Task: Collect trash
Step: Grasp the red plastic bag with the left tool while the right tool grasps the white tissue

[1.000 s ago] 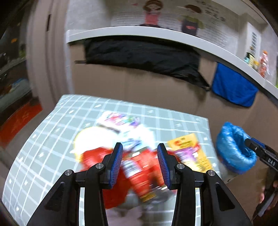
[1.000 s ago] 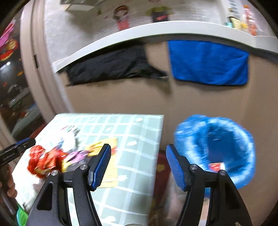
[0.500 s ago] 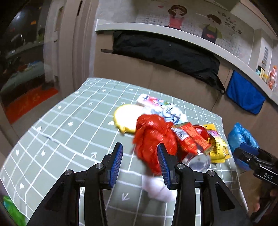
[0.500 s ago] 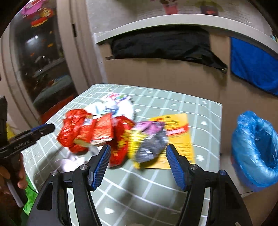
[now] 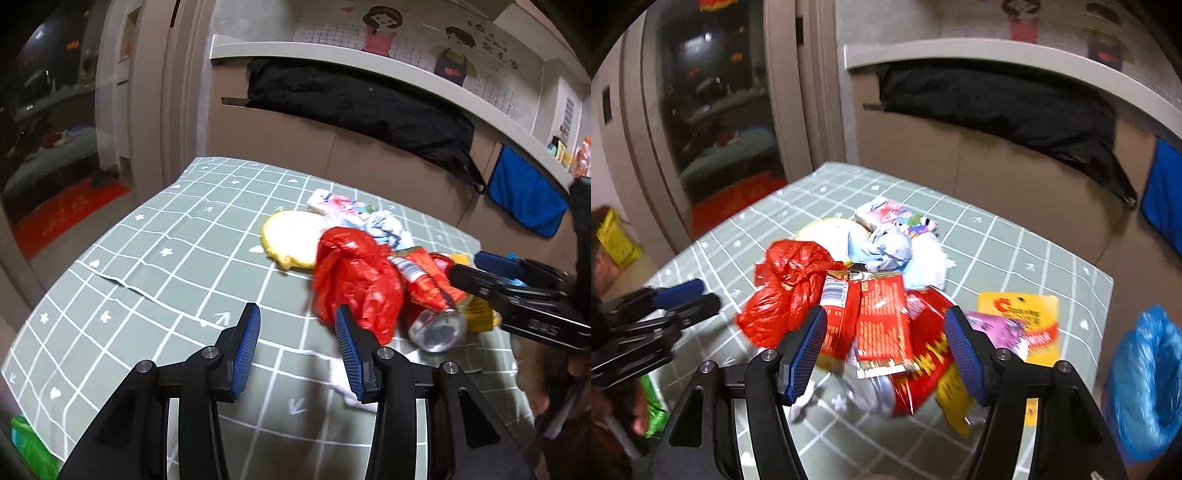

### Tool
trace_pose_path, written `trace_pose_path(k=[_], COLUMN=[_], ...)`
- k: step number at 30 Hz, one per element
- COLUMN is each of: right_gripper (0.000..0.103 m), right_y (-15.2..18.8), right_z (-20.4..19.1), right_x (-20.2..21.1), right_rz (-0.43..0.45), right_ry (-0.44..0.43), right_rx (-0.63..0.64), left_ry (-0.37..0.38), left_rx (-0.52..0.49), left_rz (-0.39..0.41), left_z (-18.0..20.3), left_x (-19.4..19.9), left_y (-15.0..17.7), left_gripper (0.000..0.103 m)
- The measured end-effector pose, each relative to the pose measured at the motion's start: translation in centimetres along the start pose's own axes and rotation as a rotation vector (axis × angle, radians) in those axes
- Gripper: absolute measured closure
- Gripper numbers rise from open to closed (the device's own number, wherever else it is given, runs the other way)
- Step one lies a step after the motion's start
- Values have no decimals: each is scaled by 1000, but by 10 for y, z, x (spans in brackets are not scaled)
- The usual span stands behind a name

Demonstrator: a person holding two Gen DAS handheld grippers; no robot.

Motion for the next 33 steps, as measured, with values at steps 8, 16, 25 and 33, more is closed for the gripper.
trace_pose_path(k=[8,16,25,33], right_gripper=[49,91,97,97], right_y=[7,-1,2,19], right_z=[-14,3,54,87], right_x=[-40,-9,32,47], right_rz=[-103,-40,37,63], right_ry=[-32,-57,-16,7], right_rx=[30,-4,-102,-167], left_ry=[-15,12,128,151], left_rx=[-21,-13,94,98], left_rz=[6,-12,-65,-78], left_z=[-4,1,4,26], left_x=[4,-1,-23,-50], left_y=[-1,-2,-5,-32], left_gripper=[59,59,54,40])
Point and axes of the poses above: each gripper's, at about its wrist camera, not at the fingertips, and x roughly against the way its jaws point, z to its right, y to its underside, the point moved 2 cm from there along -x, roughly the way its jaws point, and after that the axes turned 15 degrees about y, right-handed, at the moved point
